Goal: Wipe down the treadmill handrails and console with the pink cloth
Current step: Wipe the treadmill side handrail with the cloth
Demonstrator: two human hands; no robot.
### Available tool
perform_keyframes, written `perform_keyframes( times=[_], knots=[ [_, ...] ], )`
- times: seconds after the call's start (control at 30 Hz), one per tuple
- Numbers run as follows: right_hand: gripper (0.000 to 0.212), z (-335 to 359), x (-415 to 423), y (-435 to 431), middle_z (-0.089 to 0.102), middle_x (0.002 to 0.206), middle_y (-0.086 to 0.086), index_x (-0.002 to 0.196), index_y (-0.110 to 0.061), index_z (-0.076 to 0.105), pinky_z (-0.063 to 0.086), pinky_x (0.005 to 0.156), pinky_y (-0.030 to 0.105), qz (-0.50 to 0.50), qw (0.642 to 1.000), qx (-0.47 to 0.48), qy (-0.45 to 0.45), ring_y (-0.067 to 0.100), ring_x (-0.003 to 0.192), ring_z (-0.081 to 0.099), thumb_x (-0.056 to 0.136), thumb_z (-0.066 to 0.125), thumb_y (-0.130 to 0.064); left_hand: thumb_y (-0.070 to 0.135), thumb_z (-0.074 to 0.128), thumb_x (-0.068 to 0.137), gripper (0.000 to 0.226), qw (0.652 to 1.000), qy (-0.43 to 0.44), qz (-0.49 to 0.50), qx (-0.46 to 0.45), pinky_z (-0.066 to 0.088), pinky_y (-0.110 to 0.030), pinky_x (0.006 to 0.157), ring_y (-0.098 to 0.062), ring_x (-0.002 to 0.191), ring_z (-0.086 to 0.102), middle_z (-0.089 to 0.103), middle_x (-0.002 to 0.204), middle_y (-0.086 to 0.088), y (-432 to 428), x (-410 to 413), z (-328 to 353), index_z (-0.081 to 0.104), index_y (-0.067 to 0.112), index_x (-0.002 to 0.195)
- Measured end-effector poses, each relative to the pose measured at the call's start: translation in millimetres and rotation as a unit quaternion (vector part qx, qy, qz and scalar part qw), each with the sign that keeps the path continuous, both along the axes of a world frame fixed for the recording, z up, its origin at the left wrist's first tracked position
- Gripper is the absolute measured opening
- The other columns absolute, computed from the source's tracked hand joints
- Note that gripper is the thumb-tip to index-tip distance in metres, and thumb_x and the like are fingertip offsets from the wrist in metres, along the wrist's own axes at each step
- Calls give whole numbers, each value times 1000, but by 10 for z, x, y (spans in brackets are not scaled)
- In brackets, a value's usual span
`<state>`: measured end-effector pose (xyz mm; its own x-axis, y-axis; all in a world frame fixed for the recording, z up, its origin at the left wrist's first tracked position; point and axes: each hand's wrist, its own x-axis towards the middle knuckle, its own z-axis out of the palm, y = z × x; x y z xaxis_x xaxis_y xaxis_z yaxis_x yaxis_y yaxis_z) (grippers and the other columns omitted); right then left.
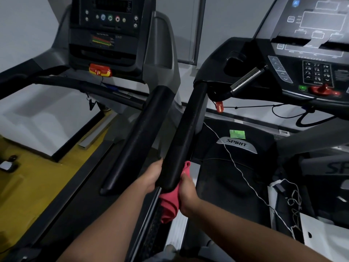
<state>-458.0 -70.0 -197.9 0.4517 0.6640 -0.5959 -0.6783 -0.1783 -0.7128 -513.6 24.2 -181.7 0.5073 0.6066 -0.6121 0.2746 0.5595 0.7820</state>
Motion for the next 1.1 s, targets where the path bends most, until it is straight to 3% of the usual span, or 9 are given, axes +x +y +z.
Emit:
perform_keyframes(
  times=[0.07, 0.17, 0.4, 0.5, 0.6, 0.77, 0.93, 1.0, 1.1],
  knots=[
    [39, 96, 27, -8, 63, 91, 19, 109, 2, 57, 54, 73, 34, 24, 998, 7, 66, 27, 80, 62, 101, 35, -29, 36, 37, 102, 42, 1000, -4, -8, -13, 52, -30, 72, -19, 76, 66, 72, 81, -8, 13, -16, -28, 69, 11, 92],
    [44, 224, 24, 0, 65, 91, 22, 108, 2, 60, 51, 85, 43, 31, 993, 0, 117, 33, 84, 62, 102, 35, -34, 36, 40, 101, 40, 1000, -8, -5, -27, 52, -30, 69, -20, 75, 66, 71, 80, -9, 1, -39, -20, 69, 10, 91],
    [41, 367, 141, -26, 68, 57, 10, 80, -6, 64, 51, 65, 35, 34, 996, -40, 76, 25, 68, 62, 100, 37, -29, 36, 34, 103, 42, 1000, -1, 30, -8, 48, -28, 67, -18, 79, 64, 69, 89, -9, -17, 4, -38, 66, 8, 103],
    [40, 349, 125, 19, 69, 64, 14, 82, -5, 65, 52, 81, 43, 20, 994, -46, 97, 30, 75, 63, 98, 39, -30, 33, 35, 102, 39, 1000, 7, 10, 16, 49, -28, 72, -19, 84, 65, 70, 92, -9, -32, -7, -41, 67, 12, 95],
    [45, 240, 131, 152, 67, 97, 23, 103, -4, 66, 44, 99, 48, 15, 984, -50, 171, 37, 106, 60, 95, 37, -37, 33, 35, 102, 40, 996, 50, -11, 72, 47, -30, 85, -21, 99, 63, 69, 105, -12, -21, -26, -52, 68, 10, 108],
    [48, 180, 165, 233, 66, 91, 19, 101, -6, 64, 48, 77, 41, 40, 970, -53, 232, 34, 90, 59, 92, 38, -45, 27, 26, 104, 42, 985, 106, -7, 140, 39, -31, 99, -23, 112, 56, 61, 118, -14, -16, -28, -73, 60, 7, 117],
    [50, 204, 200, 158, 64, 113, 24, 112, -3, 64, 46, 97, 49, 56, 982, -44, 173, 38, 107, 60, 96, 39, -44, 31, 30, 104, 43, 992, 80, 9, 101, 44, -30, 90, -21, 102, 61, 66, 111, -14, -53, -49, -92, 67, 9, 105],
    [45, 240, 194, 67, 68, 101, 23, 104, -3, 65, 52, 89, 45, 66, 990, -10, 124, 35, 96, 64, 99, 37, -38, 33, 32, 103, 41, 997, 44, 38, 49, 47, -28, 77, -18, 89, 63, 68, 104, -13, -94, -48, -98, 67, 13, 96],
    [42, 273, 134, -64, 67, 89, 11, 105, -4, 62, 55, 66, 19, 80, 995, -14, -62, 19, 82, 64, 103, 29, -29, 34, 36, 102, 39, 996, 0, 82, -23, 50, -23, 64, -15, 72, 64, 68, 87, -8, -142, -38, -73, 66, 11, 97]
  ],
)
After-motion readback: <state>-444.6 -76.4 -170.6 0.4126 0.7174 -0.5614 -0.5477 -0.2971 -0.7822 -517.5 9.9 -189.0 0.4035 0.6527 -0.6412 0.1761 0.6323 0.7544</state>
